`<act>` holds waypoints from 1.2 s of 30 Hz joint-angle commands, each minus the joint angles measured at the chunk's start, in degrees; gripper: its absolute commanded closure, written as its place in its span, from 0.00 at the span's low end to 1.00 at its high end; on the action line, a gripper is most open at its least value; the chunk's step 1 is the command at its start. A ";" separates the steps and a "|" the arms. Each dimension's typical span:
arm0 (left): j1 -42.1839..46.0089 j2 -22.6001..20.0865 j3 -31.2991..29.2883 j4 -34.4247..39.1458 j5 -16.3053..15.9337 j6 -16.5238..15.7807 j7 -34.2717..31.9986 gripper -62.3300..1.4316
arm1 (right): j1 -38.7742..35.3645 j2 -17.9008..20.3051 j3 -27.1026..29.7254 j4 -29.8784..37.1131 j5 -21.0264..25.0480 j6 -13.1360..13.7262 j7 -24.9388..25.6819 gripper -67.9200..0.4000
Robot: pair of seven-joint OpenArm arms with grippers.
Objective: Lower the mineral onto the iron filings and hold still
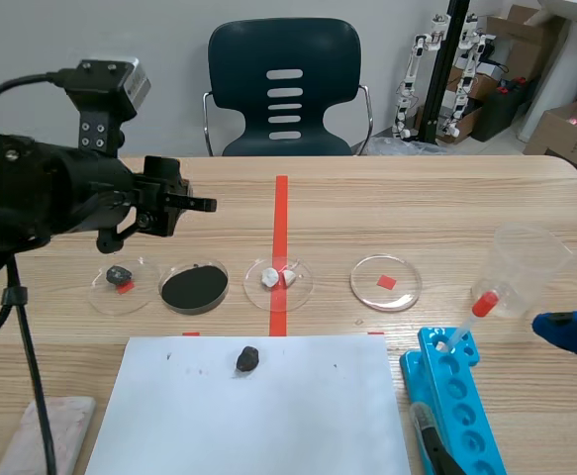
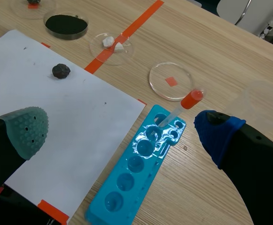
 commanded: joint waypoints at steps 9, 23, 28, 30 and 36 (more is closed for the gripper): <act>24.96 -9.42 -0.31 20.57 2.86 -8.74 -19.91 0.75 | -0.11 0.48 0.15 0.09 0.59 -0.22 0.85 0.00; 47.52 -9.60 -0.31 23.65 15.04 -14.88 -45.31 0.75 | -0.11 0.48 0.15 0.09 0.59 -0.22 0.85 0.00; 48.89 -9.57 -0.31 23.17 15.04 -14.86 -45.35 0.75 | -0.11 0.48 0.15 0.09 0.59 -0.22 0.83 0.00; 48.85 -9.57 -0.37 22.27 15.04 -14.84 -45.38 0.75 | -0.11 0.48 0.15 0.09 0.59 -0.22 0.83 0.00; 48.87 -7.56 -4.02 19.54 15.06 -14.84 -46.88 0.75 | -0.11 0.48 0.15 0.09 0.59 -0.22 0.83 0.00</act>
